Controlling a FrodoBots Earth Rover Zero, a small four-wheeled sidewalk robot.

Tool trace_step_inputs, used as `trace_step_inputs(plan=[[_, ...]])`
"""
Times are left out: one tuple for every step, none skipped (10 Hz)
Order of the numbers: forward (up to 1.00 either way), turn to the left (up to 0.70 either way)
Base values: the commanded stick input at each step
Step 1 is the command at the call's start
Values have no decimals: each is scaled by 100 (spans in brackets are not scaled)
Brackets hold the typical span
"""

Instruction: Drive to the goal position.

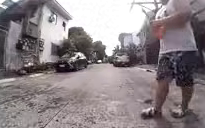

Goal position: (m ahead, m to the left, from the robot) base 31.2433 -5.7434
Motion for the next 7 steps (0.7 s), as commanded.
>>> trace_step_inputs(plan=[[0,0],[0,0],[0,0],[0,0],[0,0],[0,0],[0,0]])
